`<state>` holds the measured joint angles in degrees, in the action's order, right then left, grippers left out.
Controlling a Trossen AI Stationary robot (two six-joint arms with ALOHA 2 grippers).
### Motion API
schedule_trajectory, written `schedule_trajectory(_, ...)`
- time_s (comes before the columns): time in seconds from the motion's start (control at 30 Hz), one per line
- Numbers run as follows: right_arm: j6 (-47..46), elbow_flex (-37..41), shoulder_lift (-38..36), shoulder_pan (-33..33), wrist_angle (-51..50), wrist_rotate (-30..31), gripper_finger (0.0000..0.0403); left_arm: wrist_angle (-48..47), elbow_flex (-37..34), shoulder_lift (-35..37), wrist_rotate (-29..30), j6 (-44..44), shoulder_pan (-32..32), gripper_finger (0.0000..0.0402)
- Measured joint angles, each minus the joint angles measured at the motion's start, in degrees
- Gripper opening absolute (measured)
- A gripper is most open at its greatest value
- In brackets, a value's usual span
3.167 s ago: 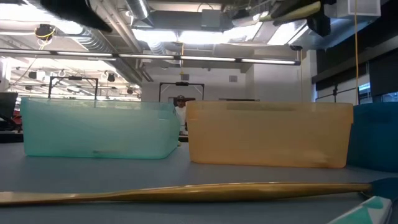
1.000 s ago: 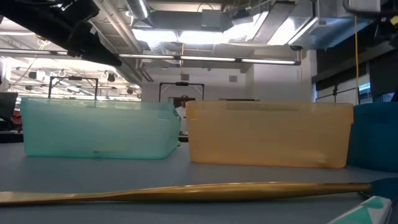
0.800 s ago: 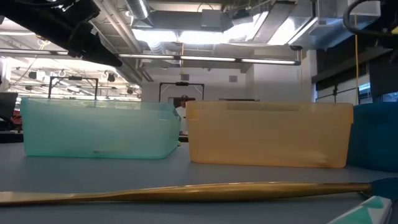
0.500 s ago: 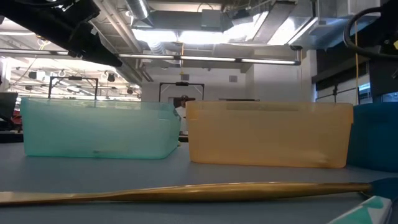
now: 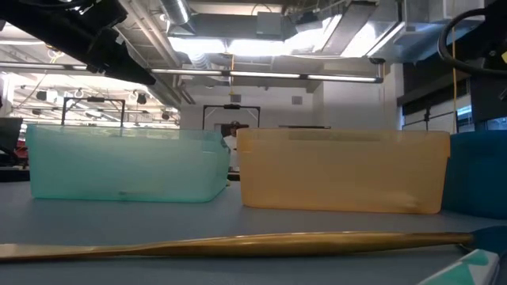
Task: Sort silverware by color (type)
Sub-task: Put the yellow knife into the blue bin, then put the gold knife into the green bin
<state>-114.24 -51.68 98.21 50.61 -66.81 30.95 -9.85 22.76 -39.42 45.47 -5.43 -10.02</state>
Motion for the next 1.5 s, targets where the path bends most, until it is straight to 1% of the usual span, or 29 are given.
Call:
schedule_trajectory(0.13, 0.01, 0.0, 0.0, 0.0, 0.04, -0.31, 0.0026, 0.02, 0.0, 0.0, 0.0, 0.0, 0.0, 0.0141)
schedule_trajectory(0.37, 0.14, 0.07, 0.02, 0.0, 0.72, -0.56, 0.0079, 0.0, 0.02, 0.0, 0.0, 0.0, 0.0, 0.0141)
schedule_trajectory(0.57, 0.4, 0.07, 0.04, 0.0, 0.83, -0.54, 0.0101, 0.0, 0.01, 0.0, 0.01, 0.0, 0.0, 0.0141)
schedule_trajectory(0.77, 0.5, 0.09, 0.04, 0.0, 0.83, -0.54, 0.0108, 0.0, 0.01, 0.02, 0.02, 0.01, 0.0, 0.0141)
schedule_trajectory(1.07, 0.61, 0.09, -0.07, 0.0, 0.83, -0.55, 0.0107, 0.0, 0.01, 0.01, 0.02, 0.02, 0.0, 0.0141)
schedule_trajectory(1.27, 1.14, 0.27, -2.54, -0.02, 0.29, -1.68, 0.0106, 0.0, 0.0, 0.01, 0.02, 0.02, 0.0, 0.0141)
schedule_trajectory(1.4, 1.09, -0.99, -4.72, -0.02, -2.83, -4.15, 0.0106, 0.0, 0.01, 0.01, 0.02, 0.02, -0.01, 0.0141)
schedule_trajectory(1.5, 1.13, -3.41, -6.12, -0.02, -6.85, -4.07, 0.0106, 0.0, 0.0, 0.0, 0.02, 0.02, 0.0, 0.0141)
